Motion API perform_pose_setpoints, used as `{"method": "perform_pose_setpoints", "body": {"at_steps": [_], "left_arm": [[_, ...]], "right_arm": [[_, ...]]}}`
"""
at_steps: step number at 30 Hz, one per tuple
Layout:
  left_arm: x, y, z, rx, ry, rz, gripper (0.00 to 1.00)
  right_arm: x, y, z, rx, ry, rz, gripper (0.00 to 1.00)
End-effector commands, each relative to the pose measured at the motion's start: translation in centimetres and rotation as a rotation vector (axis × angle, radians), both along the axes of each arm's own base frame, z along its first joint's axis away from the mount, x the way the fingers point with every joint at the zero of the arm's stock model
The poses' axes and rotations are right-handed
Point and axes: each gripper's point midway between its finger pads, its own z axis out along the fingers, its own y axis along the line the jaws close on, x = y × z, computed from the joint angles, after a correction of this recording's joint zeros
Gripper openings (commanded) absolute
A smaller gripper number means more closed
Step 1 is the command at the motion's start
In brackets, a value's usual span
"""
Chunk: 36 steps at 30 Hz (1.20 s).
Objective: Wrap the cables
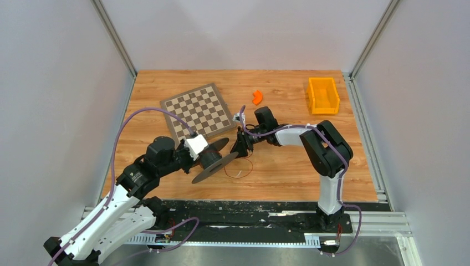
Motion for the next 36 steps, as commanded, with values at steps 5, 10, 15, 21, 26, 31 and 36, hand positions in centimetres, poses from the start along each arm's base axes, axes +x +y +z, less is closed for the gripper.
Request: {"method": "perform_pose_setpoints", "body": {"at_steps": [5, 10, 15, 21, 26, 31, 36], "left_arm": [[0.7, -0.9, 2.8, -0.064, -0.105, -0.027, 0.00], [0.7, -0.9, 2.6, -0.060, -0.099, -0.030, 0.00], [0.3, -1.0, 2.1, -0.045, -0.082, -0.051, 0.00], [0.0, -1.4, 1.5, -0.042, -0.051, -0.074, 0.00], [0.1, -1.4, 1.7, -0.047, -0.058, -0.072, 0.00], [0.0, -1.4, 1.7, -0.048, -0.056, -0.073, 0.00], [-0.1, -1.4, 1.8, -0.051, -0.056, -0.075, 0.00]], "right_arm": [[-0.5, 0.1, 1.0, 0.048, -0.019, 0.082, 0.44], [-0.4, -0.1, 0.6, 0.022, -0.014, 0.059, 0.35], [2.1, -1.6, 2.7, -0.005, -0.016, -0.078, 0.51], [2.2, -3.1, 4.7, 0.032, -0.051, -0.080, 0.57], [0.5, -2.8, 3.8, 0.016, -0.055, -0.029, 0.59], [-0.9, -3.1, 2.1, -0.043, -0.049, -0.014, 0.59], [-1.3, -2.8, 1.3, -0.066, -0.046, 0.002, 0.59]]}}
